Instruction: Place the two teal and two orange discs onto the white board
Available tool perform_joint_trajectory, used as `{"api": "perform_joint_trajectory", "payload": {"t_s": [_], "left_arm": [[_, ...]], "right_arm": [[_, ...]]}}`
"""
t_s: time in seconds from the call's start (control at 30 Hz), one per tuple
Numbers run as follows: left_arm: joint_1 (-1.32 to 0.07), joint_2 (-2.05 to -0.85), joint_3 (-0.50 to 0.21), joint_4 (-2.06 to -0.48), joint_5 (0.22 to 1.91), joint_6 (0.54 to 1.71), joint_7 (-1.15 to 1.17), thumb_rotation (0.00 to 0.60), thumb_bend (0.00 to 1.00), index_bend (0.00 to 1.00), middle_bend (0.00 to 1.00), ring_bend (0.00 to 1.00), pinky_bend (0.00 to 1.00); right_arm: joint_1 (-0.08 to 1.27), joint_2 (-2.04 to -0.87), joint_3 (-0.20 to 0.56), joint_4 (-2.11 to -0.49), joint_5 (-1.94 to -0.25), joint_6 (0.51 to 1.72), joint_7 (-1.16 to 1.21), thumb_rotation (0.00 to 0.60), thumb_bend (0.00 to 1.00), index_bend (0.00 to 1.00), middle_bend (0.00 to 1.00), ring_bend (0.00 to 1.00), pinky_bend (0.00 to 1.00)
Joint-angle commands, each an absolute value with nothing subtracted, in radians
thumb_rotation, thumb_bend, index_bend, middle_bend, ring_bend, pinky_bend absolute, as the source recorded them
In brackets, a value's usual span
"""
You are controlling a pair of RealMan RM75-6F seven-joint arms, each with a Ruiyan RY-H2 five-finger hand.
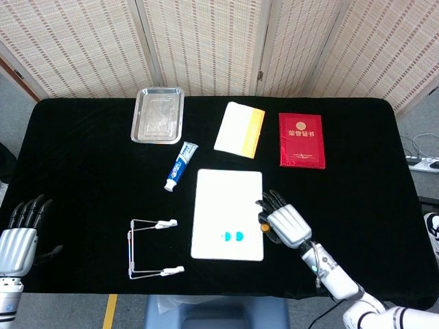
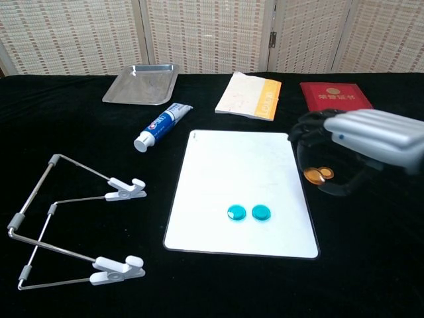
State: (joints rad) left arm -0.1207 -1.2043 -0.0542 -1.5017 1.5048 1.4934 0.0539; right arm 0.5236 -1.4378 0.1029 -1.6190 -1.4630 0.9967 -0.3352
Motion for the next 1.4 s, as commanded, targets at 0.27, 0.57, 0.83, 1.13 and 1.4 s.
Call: {"api": "perform_joint_trajectory", "payload": {"t_s": [0.27,0.57,0.83,1.13,1.4], "left_arm": [[-0.115,-1.203,-0.052,-1.5,1.496,1.492,0.053,0.6,0.16,0.02,0.0,0.0,0.0],[-0.109,-1.204,-0.052,-1.491,1.488,1.492,0.044,0.6,0.16,0.02,0.0,0.0,0.0],[-0.111,-1.205,-0.053,-1.486,1.487,1.49,0.043,0.6,0.16,0.02,0.0,0.0,0.0],[-0.112,-1.211,-0.052,-1.48,1.487,1.485,0.04,0.6,0.16,0.02,0.0,0.0,0.0],[-0.114,-1.212,-0.054,-1.476,1.489,1.485,0.036,0.6,0.16,0.02,0.0,0.0,0.0]], "right_arm": [[0.7,-1.593,0.205,-1.522,-1.263,0.841,-0.48,0.6,0.4,0.53,0.19,0.02,0.0],[0.776,-1.67,0.218,-1.429,-1.18,0.814,-0.519,0.6,0.4,0.5,0.18,0.01,0.0],[0.821,-1.705,0.222,-1.377,-1.126,0.806,-0.538,0.6,0.4,0.48,0.18,0.01,0.0],[0.852,-1.726,0.21,-1.348,-1.093,0.806,-0.545,0.6,0.4,0.37,0.17,0.0,0.0],[0.824,-1.679,0.189,-1.391,-1.113,0.875,-0.521,0.6,0.4,0.25,0.16,0.01,0.0]]}}
